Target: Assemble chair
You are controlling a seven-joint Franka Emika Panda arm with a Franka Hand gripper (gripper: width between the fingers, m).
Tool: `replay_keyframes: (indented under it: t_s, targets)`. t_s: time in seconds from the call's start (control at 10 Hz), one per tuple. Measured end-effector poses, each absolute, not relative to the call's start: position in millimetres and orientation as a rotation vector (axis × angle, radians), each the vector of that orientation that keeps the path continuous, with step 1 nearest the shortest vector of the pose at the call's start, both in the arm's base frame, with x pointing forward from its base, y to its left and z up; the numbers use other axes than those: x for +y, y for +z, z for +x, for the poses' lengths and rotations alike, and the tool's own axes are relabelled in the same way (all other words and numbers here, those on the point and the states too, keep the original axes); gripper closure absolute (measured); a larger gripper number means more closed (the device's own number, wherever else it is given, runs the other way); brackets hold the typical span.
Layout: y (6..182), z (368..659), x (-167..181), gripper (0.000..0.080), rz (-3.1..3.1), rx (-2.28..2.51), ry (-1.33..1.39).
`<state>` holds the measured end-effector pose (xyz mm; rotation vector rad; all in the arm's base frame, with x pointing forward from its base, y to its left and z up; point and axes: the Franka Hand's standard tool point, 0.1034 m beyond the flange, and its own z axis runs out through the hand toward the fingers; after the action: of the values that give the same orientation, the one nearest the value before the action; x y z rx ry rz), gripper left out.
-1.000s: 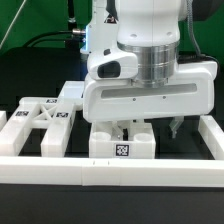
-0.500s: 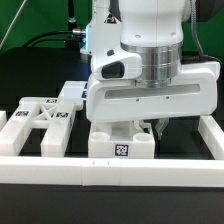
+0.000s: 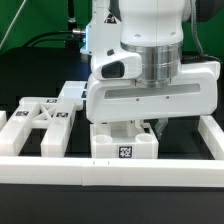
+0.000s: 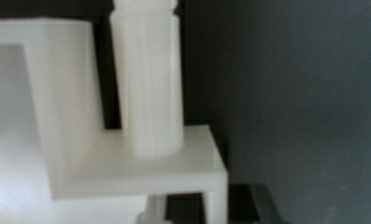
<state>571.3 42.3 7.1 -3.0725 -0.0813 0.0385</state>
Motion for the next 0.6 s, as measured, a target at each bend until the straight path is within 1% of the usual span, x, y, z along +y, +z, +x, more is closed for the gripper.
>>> replay_keyframes:
  t_s: [0.1, 0.2, 0.3, 0.5, 0.6]
  targets:
    - [7.3, 572, 46, 0.0768, -3.071, -0.055, 0.038]
    - [7.9, 573, 62, 0.0768, -3.063, -0.022, 0.036]
    - [8.4, 575, 71, 0.0768, -3.06, -0.025, 0.032]
    - [8.5, 586, 97, 0.0768, -3.058, 0.034, 0.033]
    - [8.7, 593, 105, 0.0768, -3.056, 0.024, 0.019]
